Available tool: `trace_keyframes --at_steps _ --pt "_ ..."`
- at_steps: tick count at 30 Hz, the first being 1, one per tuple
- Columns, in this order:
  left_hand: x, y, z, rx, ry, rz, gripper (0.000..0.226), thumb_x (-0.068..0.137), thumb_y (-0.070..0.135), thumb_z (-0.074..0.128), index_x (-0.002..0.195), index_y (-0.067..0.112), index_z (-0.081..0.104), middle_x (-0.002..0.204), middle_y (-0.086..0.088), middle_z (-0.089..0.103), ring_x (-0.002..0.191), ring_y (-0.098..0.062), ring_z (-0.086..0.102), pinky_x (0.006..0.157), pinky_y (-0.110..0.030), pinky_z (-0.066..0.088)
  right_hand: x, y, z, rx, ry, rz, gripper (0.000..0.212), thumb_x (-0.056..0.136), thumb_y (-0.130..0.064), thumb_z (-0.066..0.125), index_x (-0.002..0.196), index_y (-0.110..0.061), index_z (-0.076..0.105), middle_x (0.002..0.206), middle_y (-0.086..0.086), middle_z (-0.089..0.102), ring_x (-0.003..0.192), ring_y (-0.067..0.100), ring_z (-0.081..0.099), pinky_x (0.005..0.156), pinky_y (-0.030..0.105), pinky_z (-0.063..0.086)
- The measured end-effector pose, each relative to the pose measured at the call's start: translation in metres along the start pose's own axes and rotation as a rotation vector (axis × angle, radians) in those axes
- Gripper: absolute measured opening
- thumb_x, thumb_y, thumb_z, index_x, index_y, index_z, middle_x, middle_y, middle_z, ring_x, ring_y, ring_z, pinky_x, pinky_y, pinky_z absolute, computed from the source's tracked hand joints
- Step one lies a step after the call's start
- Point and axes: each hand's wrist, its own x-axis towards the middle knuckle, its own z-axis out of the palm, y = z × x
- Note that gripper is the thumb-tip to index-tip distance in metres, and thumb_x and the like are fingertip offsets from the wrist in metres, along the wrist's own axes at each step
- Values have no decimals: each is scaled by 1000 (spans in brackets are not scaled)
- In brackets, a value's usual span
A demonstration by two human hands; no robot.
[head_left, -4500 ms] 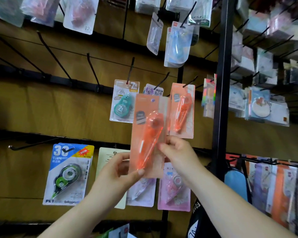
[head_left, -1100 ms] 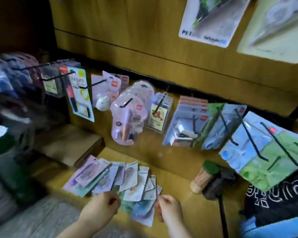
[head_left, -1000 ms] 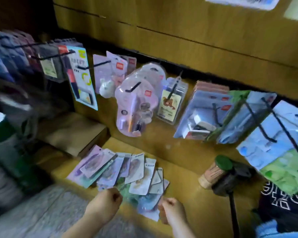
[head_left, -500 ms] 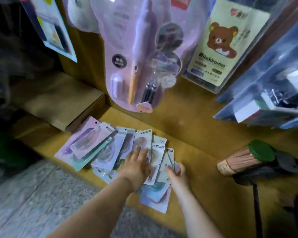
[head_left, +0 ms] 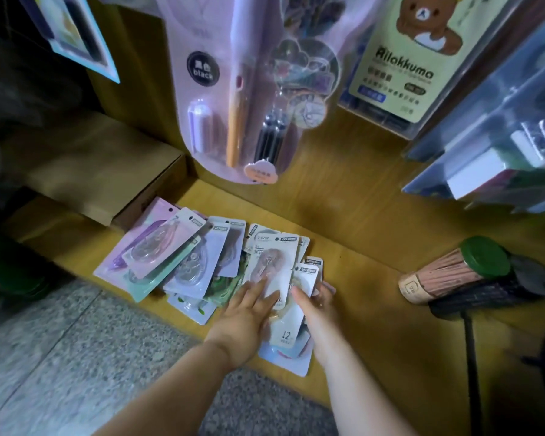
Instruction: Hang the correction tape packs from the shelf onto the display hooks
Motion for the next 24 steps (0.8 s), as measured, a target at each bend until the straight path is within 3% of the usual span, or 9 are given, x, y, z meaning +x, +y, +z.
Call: trace_keyframes --at_steps 3,7,9,10,13,16,21,22,24 --pt "-1 6 9 -40 -10 84 59 96 9 28 145 35 12 155 14 -13 144 -13 -14 119 -38 9 0 2 -2 42 104 -15 48 81 -10 67 123 -10 44 101 4 58 87 21 56 61 22 45" --pt "3 6 17 -358 109 164 47 93 0 32 130 22 50 145 21 16 144 -12 5 115 -19 11 0 0 -6 109 137 -6 38 80 5 62 112 -10 47 78 -1 57 66 12 54 58 21 43" --pt "4 11 14 -639 212 81 42 91 -7 34 113 14 63 129 14 41 132 -14 34 99 -2 27 4 2 -10 94 142 10 36 80 7 61 105 -14 46 75 -3 55 67 15 55 60 23 42" --pt "3 13 9 -792 259 -5 41 90 -9 34 101 16 65 113 13 53 115 -12 49 83 5 34 5 3 -12 75 144 22 35 80 7 61 103 -15 45 74 -3 55 71 20 56 61 24 42" --pt "9 12 5 -967 389 -186 33 91 -1 41 74 24 55 76 11 56 73 -8 53 52 -1 40 6 7 -15 35 118 52 35 81 4 61 101 -18 43 82 3 59 87 25 56 69 30 44" --pt "14 9 8 -954 464 -304 7 92 15 49 86 13 51 74 5 54 83 -23 56 65 -22 40 2 5 -16 -13 82 26 37 81 5 60 105 -18 46 91 6 58 87 23 55 68 29 43" --pt "20 14 8 -924 352 -329 47 87 31 56 128 9 44 117 -9 60 106 -24 56 93 -29 43 -7 5 -20 -53 -33 44 31 83 8 54 101 -18 51 79 -3 59 72 15 57 58 22 45" --pt "20 16 7 -920 329 -321 50 87 32 56 131 10 43 115 -8 62 105 -24 58 93 -25 45 -9 5 -21 -56 -59 55 30 84 8 52 102 -17 52 79 -4 59 70 14 57 54 20 46" --pt "18 20 7 -907 303 -288 44 87 29 57 126 11 45 89 -1 63 80 -16 61 66 -10 47 -13 4 -25 -56 -107 82 25 86 6 50 95 -17 54 78 -4 60 67 11 56 50 16 46"
